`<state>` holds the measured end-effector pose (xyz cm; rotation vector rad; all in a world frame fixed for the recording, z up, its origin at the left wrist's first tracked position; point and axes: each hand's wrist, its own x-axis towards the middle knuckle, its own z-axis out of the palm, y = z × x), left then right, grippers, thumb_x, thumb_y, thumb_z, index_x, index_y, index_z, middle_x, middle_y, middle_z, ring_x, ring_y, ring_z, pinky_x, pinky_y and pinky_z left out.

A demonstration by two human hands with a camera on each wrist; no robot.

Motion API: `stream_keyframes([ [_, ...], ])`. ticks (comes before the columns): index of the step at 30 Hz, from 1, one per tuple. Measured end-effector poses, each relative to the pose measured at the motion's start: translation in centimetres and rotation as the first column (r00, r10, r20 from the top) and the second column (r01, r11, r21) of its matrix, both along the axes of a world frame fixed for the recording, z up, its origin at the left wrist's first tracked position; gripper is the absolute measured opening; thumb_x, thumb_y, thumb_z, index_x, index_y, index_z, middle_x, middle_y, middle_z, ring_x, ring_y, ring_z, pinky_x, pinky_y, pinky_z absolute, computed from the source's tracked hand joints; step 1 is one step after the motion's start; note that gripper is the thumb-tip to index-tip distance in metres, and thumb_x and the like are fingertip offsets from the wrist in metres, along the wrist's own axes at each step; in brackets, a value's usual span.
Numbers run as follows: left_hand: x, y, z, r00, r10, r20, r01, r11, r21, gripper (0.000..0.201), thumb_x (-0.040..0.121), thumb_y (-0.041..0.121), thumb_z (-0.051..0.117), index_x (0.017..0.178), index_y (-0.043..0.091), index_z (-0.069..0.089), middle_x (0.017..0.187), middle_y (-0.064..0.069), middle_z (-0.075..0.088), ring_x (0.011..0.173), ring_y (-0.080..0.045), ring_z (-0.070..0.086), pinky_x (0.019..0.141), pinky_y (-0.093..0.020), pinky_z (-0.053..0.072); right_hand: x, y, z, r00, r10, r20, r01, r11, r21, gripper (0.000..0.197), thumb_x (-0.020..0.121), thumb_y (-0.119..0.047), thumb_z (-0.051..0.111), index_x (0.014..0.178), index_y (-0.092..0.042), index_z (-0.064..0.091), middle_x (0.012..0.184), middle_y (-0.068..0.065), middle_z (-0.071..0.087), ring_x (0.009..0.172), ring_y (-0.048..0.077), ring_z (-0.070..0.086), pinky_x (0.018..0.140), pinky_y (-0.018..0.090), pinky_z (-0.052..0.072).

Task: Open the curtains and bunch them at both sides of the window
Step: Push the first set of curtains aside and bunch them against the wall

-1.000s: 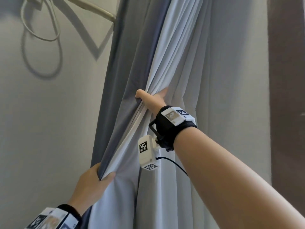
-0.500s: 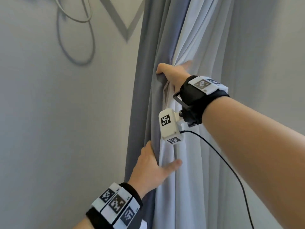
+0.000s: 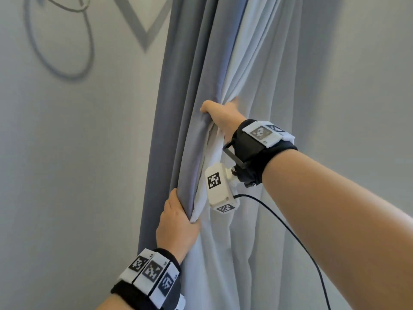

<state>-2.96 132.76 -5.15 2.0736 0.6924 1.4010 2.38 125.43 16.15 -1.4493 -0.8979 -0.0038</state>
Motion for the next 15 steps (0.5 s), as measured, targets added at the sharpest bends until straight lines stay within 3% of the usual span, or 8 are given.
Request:
stream_keyframes([
  [3,1.3,1.6,0.1,1.000,-0.003,0.006,0.003,1.000,-0.005,0.072,0.075,0.025,0.070,0.136,0.013,0.032,0.126,-0.013,0.054,0.107,-0.034,0.057,0.085,-0.043,0.050,2.6,-0.3,-0.4,0.993,-0.106,0.060,0.109,0.993,-0.049,0.111,0.078,-0.034,0.066,0.148,-0.015,-0.017,0.156,0.014,0.015,0.139,0.037,0.027,0.107,0.048,0.035],
  [5,2.3,2.6,0.1,1.000,-0.015,0.015,0.015,1.000,-0.010,0.065,0.073,0.024,0.071,0.129,0.014,0.039,0.117,-0.011,0.058,0.095,-0.030,0.059,0.077,-0.037,0.049,4.0,-1.1,-0.3,0.972,-0.209,0.108,0.212,0.977,-0.021,0.122,0.070,-0.047,0.072,0.148,-0.018,-0.018,0.159,0.013,0.003,0.146,0.033,0.011,0.116,0.051,0.021],
  [8,3.6,4.5,0.0,1.000,-0.027,0.012,0.027,0.999,-0.036,0.054,0.071,0.023,0.073,0.118,0.017,0.045,0.101,-0.005,0.061,0.078,-0.020,0.053,0.068,-0.029,0.041,6.4,-3.2,0.4,0.925,-0.358,0.125,0.354,0.934,0.055,0.133,0.062,-0.063,0.072,0.148,-0.022,-0.020,0.159,0.016,-0.012,0.148,0.030,-0.010,0.116,0.054,0.003],
  [11,4.7,6.4,0.1,1.000,-0.028,0.000,0.028,0.997,-0.067,0.052,0.070,0.023,0.074,0.114,0.020,0.047,0.087,0.006,0.056,0.075,-0.018,0.051,0.063,-0.030,0.039,9.4,-4.8,1.0,0.902,-0.425,0.079,0.420,0.904,0.076,0.136,0.057,-0.074,0.067,0.148,-0.023,-0.019,0.159,0.016,-0.015,0.148,0.030,-0.013,0.115,0.056,-0.001],
  [15,5.7,8.5,0.0,1.000,-0.019,-0.010,0.018,0.998,-0.063,0.047,0.069,0.028,0.074,0.108,0.025,0.048,0.092,0.003,0.060,0.076,-0.018,0.055,0.061,-0.030,0.041,11.2,-3.7,0.6,0.936,-0.347,0.054,0.347,0.938,0.000,0.146,0.040,-0.090,0.056,0.145,-0.030,-0.024,0.160,0.012,-0.011,0.148,0.032,-0.001,0.116,0.060,0.008],
])
